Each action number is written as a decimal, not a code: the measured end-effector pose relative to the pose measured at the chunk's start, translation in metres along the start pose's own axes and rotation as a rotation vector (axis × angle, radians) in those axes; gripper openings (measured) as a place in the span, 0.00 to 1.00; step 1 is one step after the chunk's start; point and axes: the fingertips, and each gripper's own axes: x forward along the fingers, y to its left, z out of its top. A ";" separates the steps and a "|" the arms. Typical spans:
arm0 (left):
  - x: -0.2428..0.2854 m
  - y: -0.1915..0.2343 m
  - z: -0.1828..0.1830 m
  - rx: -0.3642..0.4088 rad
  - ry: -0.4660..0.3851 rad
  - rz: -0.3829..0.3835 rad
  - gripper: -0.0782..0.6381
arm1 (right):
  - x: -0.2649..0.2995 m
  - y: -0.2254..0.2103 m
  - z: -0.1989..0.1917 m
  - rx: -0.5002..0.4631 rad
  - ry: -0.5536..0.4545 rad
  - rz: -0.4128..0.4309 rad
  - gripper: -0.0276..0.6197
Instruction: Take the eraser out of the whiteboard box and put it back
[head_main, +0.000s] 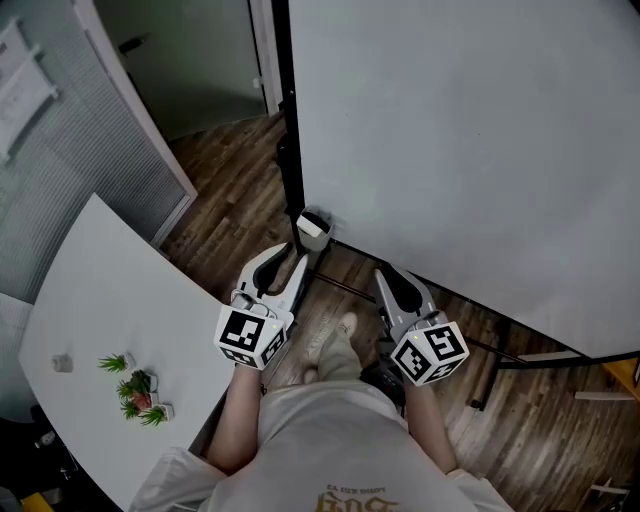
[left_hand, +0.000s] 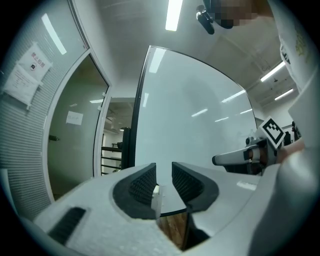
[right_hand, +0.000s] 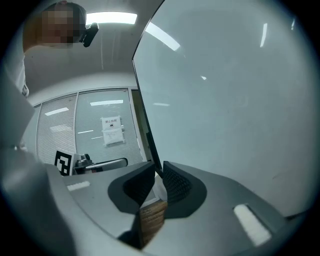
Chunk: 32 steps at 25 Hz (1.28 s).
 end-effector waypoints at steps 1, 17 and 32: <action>-0.004 -0.002 0.003 -0.009 -0.011 -0.003 0.23 | -0.002 0.001 0.001 0.000 -0.009 -0.013 0.12; -0.023 -0.011 0.008 -0.019 -0.005 0.012 0.11 | -0.018 0.011 0.017 -0.053 -0.068 -0.099 0.06; -0.023 -0.004 0.003 -0.022 0.016 0.032 0.11 | -0.017 0.015 0.015 -0.090 -0.043 -0.089 0.06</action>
